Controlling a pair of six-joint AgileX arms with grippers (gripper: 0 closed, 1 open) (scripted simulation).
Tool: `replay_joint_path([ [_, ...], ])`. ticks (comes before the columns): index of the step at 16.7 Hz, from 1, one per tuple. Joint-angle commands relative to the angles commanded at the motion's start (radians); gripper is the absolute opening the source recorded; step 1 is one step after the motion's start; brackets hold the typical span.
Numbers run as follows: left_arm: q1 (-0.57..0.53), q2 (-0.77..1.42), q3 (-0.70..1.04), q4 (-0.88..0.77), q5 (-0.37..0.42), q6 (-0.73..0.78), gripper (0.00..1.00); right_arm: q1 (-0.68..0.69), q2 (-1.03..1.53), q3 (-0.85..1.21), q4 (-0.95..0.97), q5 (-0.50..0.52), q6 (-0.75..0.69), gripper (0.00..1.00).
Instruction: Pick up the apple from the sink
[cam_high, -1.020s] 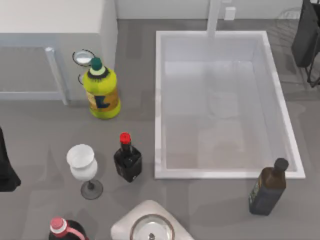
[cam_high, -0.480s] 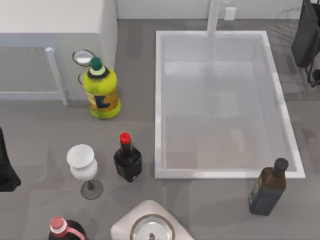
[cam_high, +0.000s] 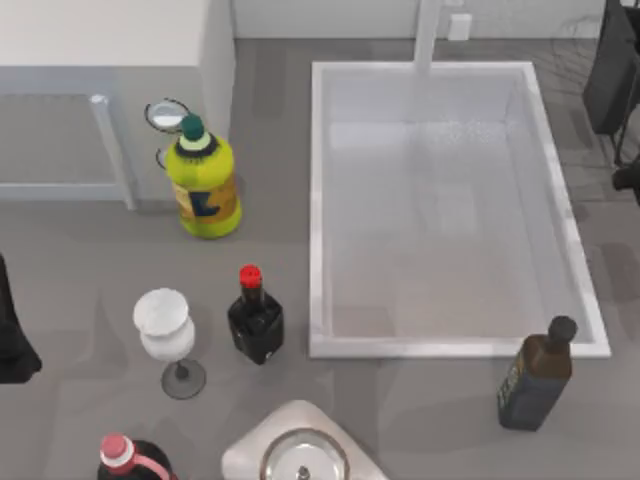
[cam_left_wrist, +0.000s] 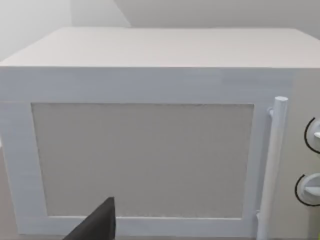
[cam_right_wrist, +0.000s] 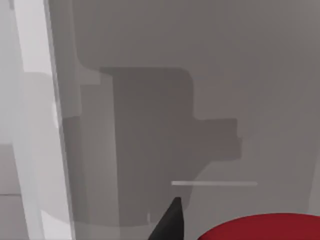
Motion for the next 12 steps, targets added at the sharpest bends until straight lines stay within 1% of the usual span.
replay_joint_path([
  [12,0.000,0.000,0.000,0.000,0.000,0.000,1.00,0.000,0.000,0.000,0.000,0.000,0.000,0.98],
])
